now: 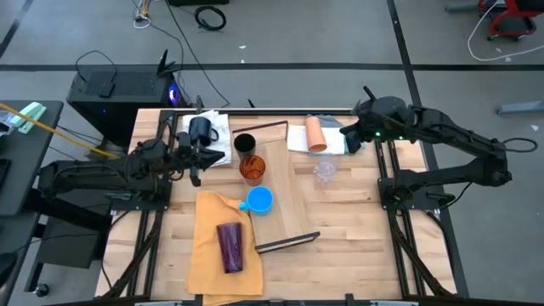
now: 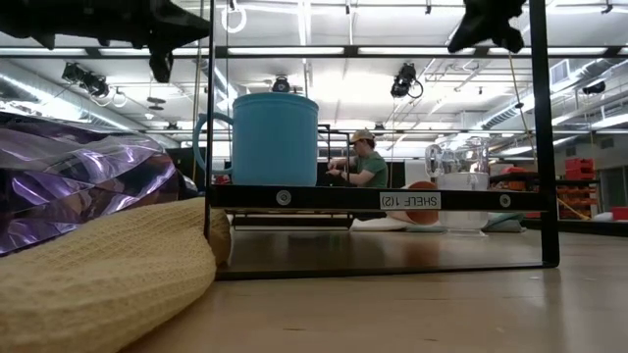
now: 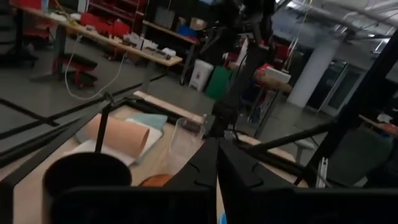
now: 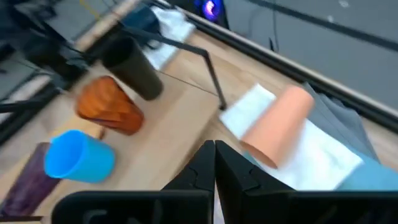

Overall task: Stack small to large cups/mugs on shelf
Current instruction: Put the transparent mug on the shelf

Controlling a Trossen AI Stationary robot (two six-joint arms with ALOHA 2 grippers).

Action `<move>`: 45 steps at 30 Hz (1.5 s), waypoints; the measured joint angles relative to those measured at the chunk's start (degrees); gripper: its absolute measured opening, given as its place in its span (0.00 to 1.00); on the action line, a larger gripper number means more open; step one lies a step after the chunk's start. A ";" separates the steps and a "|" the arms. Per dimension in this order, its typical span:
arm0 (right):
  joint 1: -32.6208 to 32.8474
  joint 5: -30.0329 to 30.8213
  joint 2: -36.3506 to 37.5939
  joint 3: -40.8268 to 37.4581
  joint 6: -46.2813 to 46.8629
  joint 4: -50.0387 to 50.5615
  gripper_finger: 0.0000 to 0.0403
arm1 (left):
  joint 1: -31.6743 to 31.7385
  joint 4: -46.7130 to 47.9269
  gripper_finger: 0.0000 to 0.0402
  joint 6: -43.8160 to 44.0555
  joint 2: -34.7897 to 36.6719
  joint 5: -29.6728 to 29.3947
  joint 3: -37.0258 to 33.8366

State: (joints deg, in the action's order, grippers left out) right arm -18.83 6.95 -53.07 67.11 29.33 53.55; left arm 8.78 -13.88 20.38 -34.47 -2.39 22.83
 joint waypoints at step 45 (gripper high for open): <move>-7.61 -10.62 -26.63 0.02 -0.93 17.00 0.56 | 0.00 2.14 0.07 4.48 2.63 7.85 0.00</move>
State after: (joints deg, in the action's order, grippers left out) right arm -26.44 -3.67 -79.70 67.13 28.39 70.55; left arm 8.78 -11.75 24.86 -31.83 5.45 22.83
